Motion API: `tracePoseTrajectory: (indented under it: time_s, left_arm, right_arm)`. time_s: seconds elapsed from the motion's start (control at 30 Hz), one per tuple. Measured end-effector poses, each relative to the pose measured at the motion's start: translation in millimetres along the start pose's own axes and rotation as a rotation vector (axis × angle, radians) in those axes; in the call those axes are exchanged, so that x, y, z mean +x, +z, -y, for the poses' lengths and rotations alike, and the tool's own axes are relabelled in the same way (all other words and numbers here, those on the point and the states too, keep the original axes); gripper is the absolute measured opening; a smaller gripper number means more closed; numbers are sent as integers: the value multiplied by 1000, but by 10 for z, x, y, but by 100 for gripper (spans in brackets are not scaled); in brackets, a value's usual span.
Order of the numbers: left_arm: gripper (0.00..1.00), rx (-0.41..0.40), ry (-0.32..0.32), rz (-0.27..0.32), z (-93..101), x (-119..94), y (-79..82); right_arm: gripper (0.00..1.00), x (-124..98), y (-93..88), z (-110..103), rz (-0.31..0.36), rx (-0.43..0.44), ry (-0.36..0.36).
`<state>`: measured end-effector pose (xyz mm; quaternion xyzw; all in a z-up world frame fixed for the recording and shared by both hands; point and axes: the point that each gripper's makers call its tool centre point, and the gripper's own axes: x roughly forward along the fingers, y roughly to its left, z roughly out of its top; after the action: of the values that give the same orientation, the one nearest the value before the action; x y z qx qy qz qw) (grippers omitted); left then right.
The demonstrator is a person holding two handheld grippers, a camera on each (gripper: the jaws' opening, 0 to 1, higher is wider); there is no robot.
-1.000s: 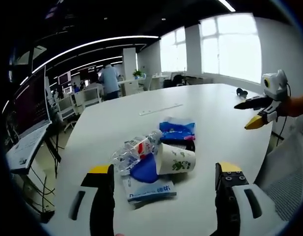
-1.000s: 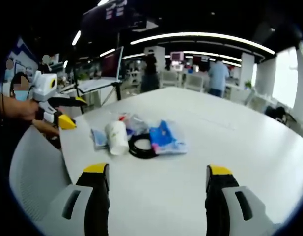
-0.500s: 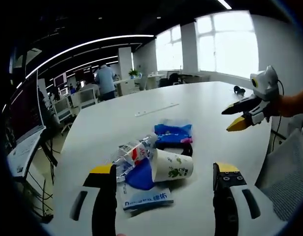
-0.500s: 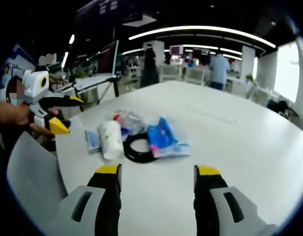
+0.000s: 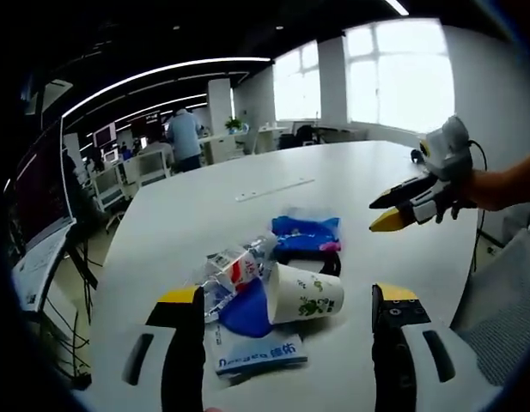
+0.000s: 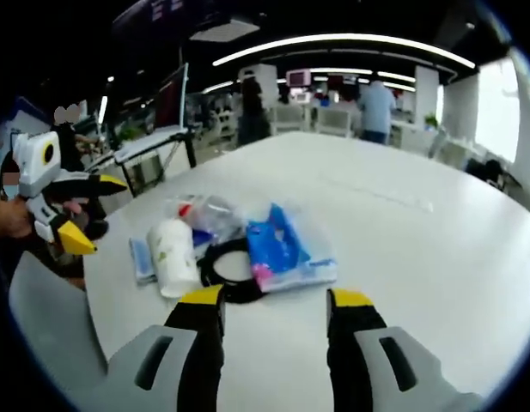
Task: Arrange the tabletop items into an orderly group along one side of the table until the central work area is clear of visible clutter.
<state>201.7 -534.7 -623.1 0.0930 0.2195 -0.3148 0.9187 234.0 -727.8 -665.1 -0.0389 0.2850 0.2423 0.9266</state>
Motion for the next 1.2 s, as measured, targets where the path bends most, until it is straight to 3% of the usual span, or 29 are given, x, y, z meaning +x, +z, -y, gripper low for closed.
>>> tracePoseTrajectory:
  time_s: [0.67, 1.03, 1.2]
  left_arm:
    - [79, 21, -23, -28, -4, 119, -14]
    - [78, 40, -40, -34, 9, 196, 18]
    - [78, 43, -44, -31, 27, 232, 42]
  right_arm:
    - [33, 452, 11, 140, -41, 137, -52]
    - [19, 579, -171, 221, -129, 151, -92]
    - [7, 556, -221, 271, -156, 155, -105]
